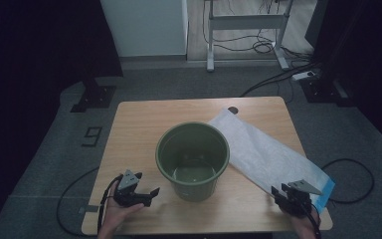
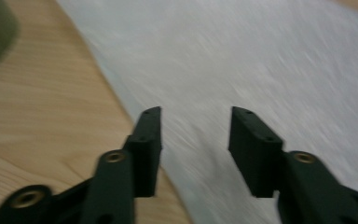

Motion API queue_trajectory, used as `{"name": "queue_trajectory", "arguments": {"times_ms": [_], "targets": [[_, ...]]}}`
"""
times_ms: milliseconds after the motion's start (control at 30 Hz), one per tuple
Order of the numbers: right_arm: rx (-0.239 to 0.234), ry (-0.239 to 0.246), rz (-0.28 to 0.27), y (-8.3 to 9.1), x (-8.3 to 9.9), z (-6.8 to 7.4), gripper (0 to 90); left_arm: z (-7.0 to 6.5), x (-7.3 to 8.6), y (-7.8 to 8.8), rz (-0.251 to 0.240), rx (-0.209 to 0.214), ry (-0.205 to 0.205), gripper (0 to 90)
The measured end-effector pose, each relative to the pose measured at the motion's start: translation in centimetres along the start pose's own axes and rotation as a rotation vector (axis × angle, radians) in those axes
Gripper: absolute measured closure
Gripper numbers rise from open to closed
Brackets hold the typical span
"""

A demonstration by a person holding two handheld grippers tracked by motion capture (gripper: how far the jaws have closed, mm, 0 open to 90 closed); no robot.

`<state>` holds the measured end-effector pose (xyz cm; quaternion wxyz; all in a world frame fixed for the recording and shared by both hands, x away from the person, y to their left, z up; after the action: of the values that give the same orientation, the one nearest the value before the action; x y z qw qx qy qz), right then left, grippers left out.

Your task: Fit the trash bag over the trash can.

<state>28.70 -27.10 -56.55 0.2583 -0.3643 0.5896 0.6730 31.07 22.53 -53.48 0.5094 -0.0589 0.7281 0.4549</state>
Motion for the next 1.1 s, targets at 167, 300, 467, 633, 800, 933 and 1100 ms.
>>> {"name": "queue_trajectory", "arguments": {"times_ms": [167, 300, 467, 633, 800, 933, 1100], "targets": [[-0.058, 0.064, -0.038, -1.1, -2.2, 3.5, 38.0, 0.0, -0.1, 0.1, -0.008, 0.002, 0.000, 8.4], [-0.085, 0.065, -0.024, -3.3, -3.6, 5.3, 31.6, 0.1, -0.1, 0.1, -0.008, 0.003, 0.004, 8.3], [-0.098, 0.052, -0.006, -5.6, -5.0, 6.3, 26.2, 0.3, 0.0, 0.1, -0.007, 0.006, 0.014, 8.4], [-0.100, 0.071, 0.023, -8.9, -6.7, 7.8, 22.1, 0.3, 0.0, 0.0, -0.002, 0.006, 0.015, 8.4], [-0.102, 0.085, 0.039, -10.7, -7.7, 9.0, 23.4, 0.3, 0.1, 0.1, -0.002, 0.005, 0.015, 8.3], [-0.090, 0.108, 0.065, -11.8, -7.8, 9.6, 24.4, 0.4, 0.1, 0.4, -0.004, -0.003, 0.020, 8.4], [-0.049, 0.115, 0.078, -12.5, -7.7, 9.6, 26.2, 0.4, 0.2, 0.7, -0.012, -0.007, 0.026, 8.4]]}}
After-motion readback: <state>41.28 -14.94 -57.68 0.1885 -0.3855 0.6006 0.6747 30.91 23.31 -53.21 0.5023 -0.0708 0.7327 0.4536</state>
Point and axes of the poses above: each handheld gripper's, and its own axes: y roughly backward along the jaws, x roughly out of its underside, z roughly to its left, the point moved 4 cm from there along -y, roughly forward along the jaws, and after that the axes turned 3 degrees about x, right-handed, at the moved point
